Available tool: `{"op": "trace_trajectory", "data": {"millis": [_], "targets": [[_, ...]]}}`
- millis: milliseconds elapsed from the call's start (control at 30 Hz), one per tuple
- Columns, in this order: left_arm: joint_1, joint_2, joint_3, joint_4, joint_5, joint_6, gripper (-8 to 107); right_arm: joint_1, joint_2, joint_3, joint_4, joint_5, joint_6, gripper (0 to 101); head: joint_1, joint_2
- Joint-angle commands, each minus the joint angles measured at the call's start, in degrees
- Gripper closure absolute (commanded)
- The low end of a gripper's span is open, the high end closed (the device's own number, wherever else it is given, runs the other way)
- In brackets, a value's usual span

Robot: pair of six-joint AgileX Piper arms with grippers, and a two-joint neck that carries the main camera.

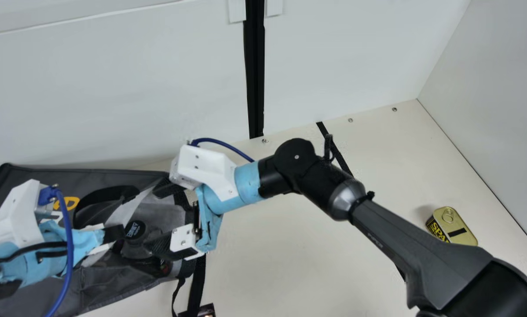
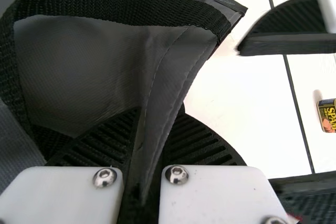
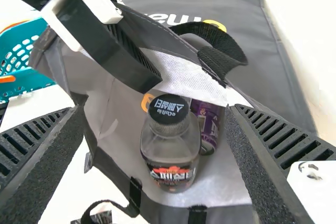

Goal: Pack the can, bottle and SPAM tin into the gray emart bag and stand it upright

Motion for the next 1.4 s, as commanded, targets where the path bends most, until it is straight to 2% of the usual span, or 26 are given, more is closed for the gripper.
{"op": "trace_trajectory", "data": {"millis": [0, 700, 1367], "targets": [[0.0, 0.0, 0.0, 0.0, 0.0, 0.0, 107, -0.8, -0.7, 0.4, 0.0, 0.7, 0.1, 6, -1.3, 0.0], [0.0, 0.0, 0.0, 0.0, 0.0, 0.0, 107, -10.9, -8.5, 3.7, -2.8, 7.7, -0.8, 6, -1.3, 0.0], [0.0, 0.0, 0.0, 0.0, 0.0, 0.0, 107, -22.0, -15.6, 5.8, -7.5, 7.2, 3.1, 6, -1.3, 0.0]]}}
